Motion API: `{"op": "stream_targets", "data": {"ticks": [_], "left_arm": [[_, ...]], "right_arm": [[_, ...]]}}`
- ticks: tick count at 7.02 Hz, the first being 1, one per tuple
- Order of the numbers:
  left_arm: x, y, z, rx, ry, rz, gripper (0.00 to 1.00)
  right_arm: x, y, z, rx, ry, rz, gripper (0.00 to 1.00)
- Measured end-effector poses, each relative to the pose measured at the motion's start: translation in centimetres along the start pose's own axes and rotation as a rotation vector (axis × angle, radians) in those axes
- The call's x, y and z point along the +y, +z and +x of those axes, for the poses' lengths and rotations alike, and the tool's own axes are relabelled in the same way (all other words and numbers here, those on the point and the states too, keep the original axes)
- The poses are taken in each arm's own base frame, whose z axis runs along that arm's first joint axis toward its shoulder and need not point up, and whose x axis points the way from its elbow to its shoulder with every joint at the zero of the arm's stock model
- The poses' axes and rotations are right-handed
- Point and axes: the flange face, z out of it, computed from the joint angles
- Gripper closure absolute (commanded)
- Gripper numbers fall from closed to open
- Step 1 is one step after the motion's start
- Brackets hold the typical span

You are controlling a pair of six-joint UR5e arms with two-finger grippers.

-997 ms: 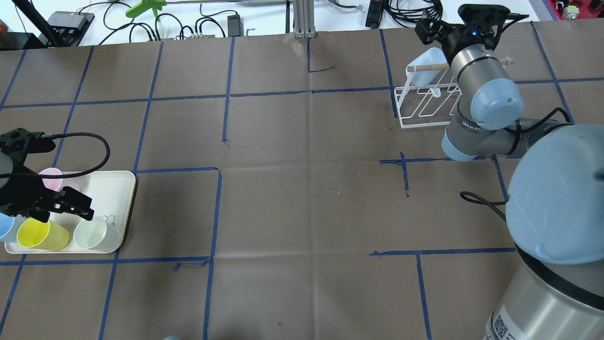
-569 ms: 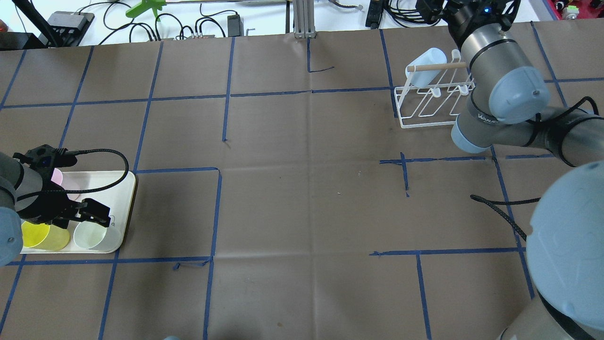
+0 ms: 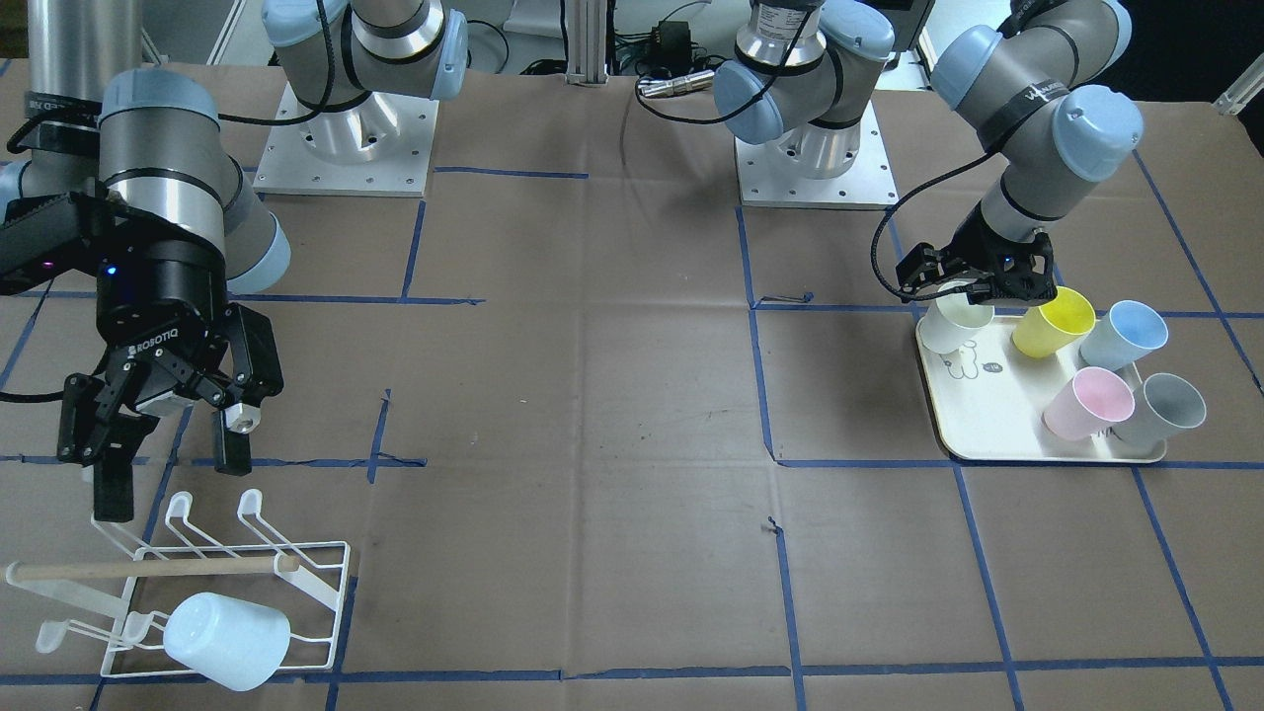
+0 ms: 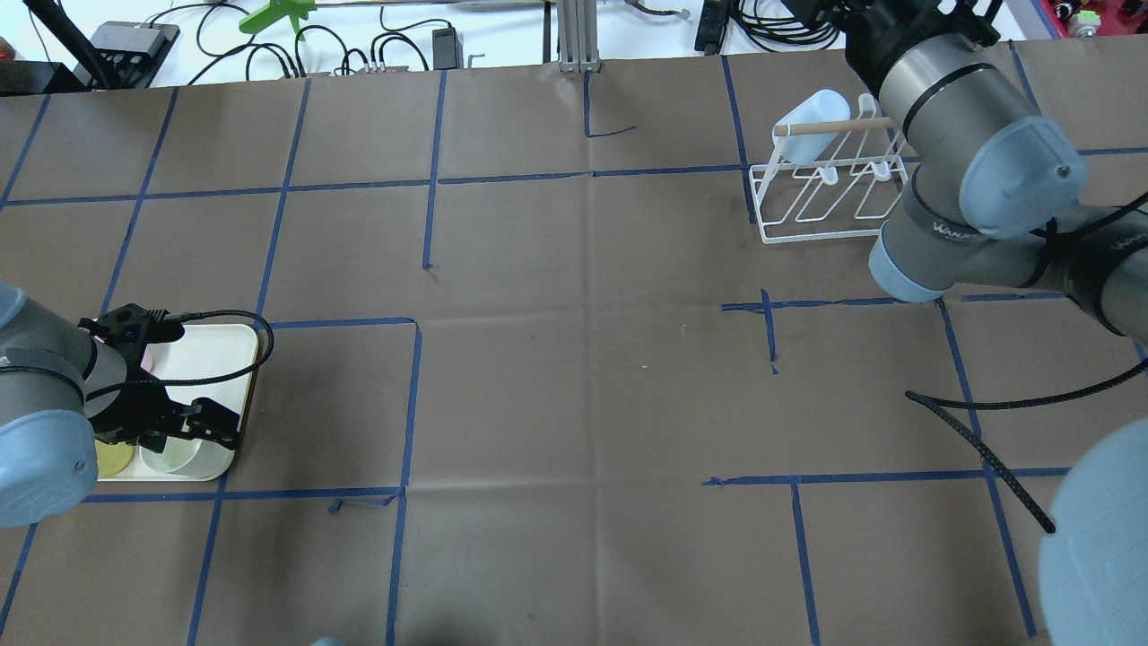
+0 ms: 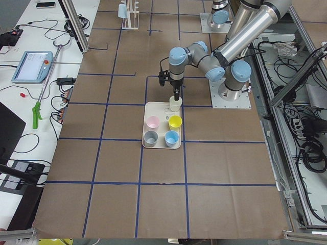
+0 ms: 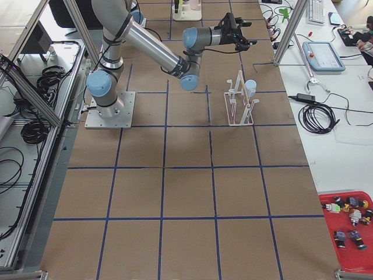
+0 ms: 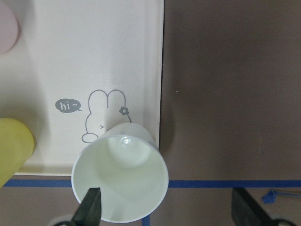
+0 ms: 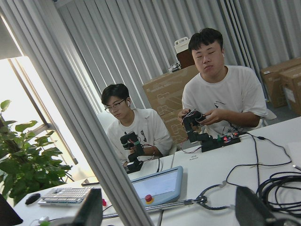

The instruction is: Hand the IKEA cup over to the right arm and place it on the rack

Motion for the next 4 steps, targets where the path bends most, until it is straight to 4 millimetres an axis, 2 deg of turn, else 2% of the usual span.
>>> {"op": "stream_targets", "data": {"ticks": [1,2,3,4], "left_arm": [[0.1,0.6,0.0,-0.001,0.001,-0.014,0.01],[0.0,1.1,-0.3,-0.012,0.001,-0.034,0.05],[0.0,1.3,-0.6,-0.027,0.0,-0.05,0.26],[-0.1,1.3,-0.7,-0.035,0.0,-0.054,0.66]], "right_arm": [[0.5,0.1,-1.1,-0.045,0.132,-0.046,0.0],[1.2,0.5,-1.9,-0.061,0.247,-0.103,0.0],[2.2,1.0,-2.8,-0.069,0.353,-0.18,0.0],[3.1,1.4,-3.6,-0.077,0.465,-0.25,0.0]]}}
